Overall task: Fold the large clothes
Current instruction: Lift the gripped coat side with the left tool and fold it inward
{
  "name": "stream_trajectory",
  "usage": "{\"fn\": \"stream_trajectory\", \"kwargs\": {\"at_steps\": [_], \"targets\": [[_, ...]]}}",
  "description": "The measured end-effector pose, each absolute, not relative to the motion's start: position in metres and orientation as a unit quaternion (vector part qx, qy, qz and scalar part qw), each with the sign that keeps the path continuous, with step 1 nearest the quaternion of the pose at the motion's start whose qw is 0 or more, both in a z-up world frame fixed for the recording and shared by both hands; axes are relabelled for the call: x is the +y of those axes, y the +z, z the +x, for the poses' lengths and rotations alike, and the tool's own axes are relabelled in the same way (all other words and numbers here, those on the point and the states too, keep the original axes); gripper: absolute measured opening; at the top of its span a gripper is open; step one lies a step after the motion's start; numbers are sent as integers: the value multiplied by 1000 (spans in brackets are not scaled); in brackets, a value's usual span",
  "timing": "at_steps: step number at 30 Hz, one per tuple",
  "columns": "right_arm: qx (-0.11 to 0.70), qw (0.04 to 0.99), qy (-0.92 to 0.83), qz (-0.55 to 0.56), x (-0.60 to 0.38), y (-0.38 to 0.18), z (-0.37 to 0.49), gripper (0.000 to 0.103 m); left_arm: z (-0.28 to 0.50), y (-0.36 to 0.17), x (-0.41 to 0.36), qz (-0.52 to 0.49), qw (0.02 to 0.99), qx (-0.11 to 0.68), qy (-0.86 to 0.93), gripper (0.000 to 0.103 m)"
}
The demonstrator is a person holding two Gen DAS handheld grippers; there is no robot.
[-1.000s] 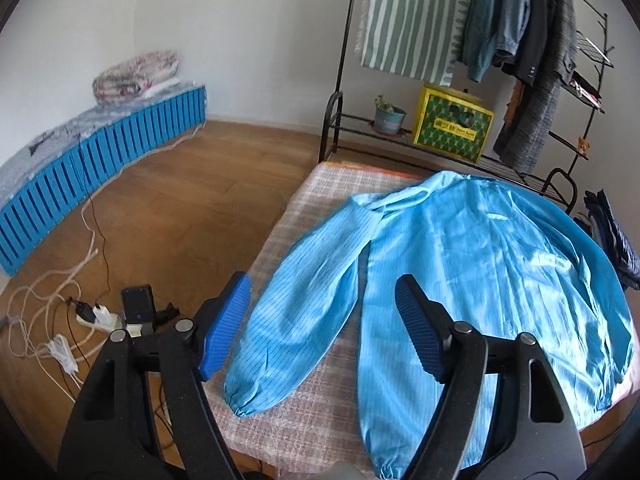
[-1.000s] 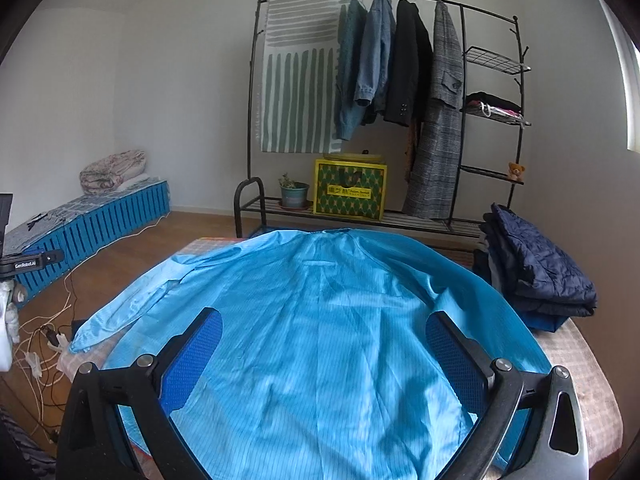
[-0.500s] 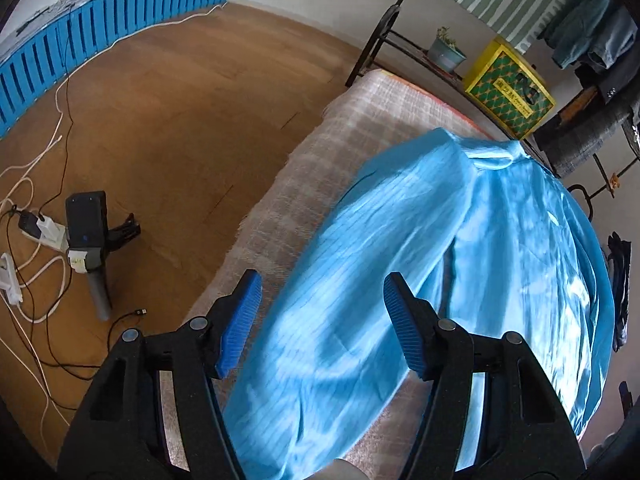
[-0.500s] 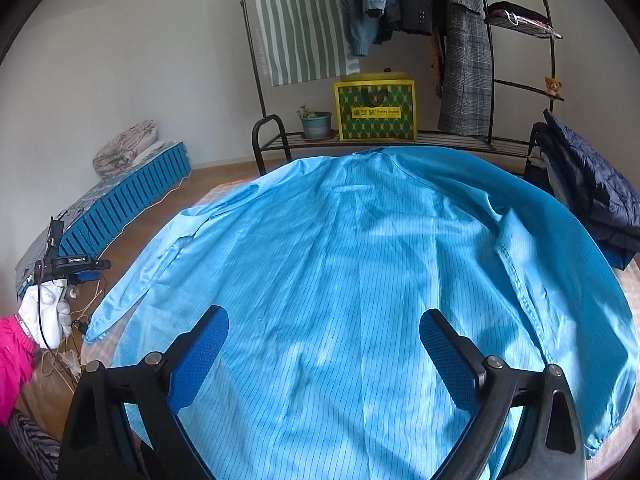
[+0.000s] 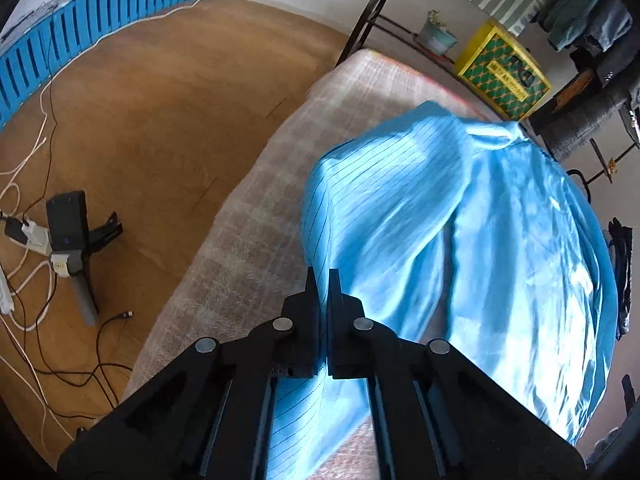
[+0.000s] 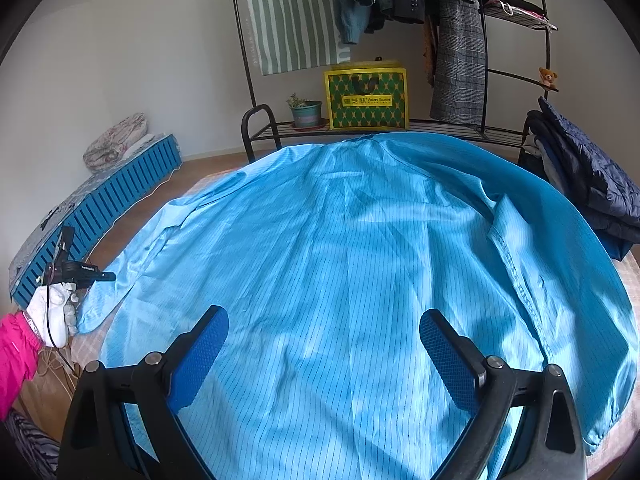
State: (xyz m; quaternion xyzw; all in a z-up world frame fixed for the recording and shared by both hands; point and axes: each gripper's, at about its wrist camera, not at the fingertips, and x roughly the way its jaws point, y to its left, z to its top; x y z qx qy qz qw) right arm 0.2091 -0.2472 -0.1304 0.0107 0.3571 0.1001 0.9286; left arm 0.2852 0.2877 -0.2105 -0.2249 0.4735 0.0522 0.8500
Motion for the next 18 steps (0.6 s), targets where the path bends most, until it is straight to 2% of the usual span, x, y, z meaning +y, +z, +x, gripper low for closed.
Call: {"fn": "stream_trajectory", "kwargs": {"at_steps": [4,8,10,14,15,17,18], "targets": [[365,925,107,4,-243,-133,206,95,269,-146,250,-179,893,413,11,0],[388,915,111,16,-245,-138,211,86,239,-96,185,-124,915,377,-67,0],[399,909,115,27,-247,-140,214,83,224,-90,146,-80,915,382,-104,0],[405,907,113,36,-251,-143,213,82,193,-111,82,-1,889,426,-168,0],[404,907,114,36,-251,-143,212,82,187,-117,72,9,880,440,-178,2],[402,908,113,33,-252,-142,210,82,175,-125,64,6,867,459,-196,17],[400,909,112,30,-252,-141,209,82,168,-126,64,-4,866,459,-200,20]]}}
